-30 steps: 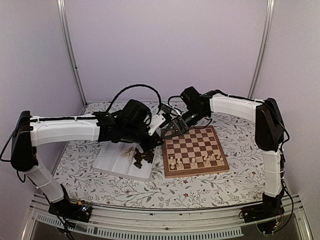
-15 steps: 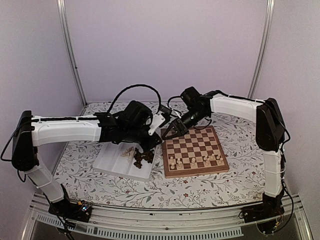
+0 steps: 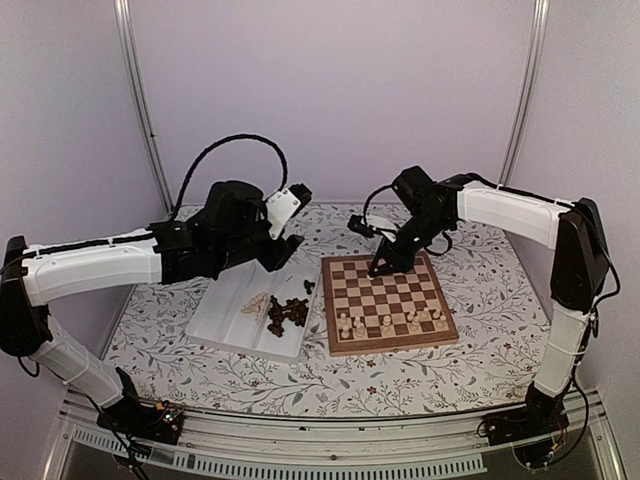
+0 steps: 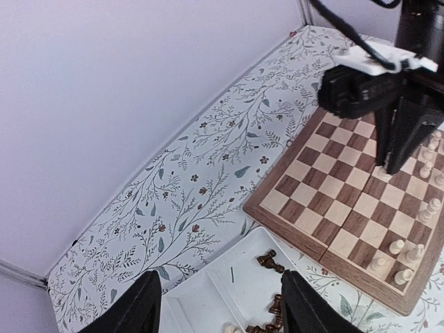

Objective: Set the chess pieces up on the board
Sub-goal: Place the chess piece on the chessboard.

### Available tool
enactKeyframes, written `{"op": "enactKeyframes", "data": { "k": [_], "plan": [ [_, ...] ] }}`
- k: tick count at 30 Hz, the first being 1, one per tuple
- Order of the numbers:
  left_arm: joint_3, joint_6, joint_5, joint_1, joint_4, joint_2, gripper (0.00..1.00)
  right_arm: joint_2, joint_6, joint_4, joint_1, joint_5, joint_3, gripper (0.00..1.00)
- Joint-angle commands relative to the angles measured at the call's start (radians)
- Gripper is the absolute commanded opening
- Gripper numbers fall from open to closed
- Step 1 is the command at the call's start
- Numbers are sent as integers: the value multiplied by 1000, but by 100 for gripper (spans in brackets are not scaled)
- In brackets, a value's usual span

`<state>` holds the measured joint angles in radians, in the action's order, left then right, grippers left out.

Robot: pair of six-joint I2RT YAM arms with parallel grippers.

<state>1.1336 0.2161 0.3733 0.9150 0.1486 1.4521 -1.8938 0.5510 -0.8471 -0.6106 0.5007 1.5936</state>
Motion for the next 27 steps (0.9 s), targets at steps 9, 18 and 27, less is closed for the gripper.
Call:
{"op": "enactKeyframes", "data": {
  "k": [9,18,27],
  "plan": [
    [-153,6,45,-127,-171,-76,61,4,133,-210,-12,-203,-15,6],
    [-175,-2,78,-142,-197,-87,63,-21,129,-196,-61,-258,-73,8],
    [-167,-7,69,-142,-183,-75,63,-31,126,-167,-65,-267,-131,9]
  ]
}}
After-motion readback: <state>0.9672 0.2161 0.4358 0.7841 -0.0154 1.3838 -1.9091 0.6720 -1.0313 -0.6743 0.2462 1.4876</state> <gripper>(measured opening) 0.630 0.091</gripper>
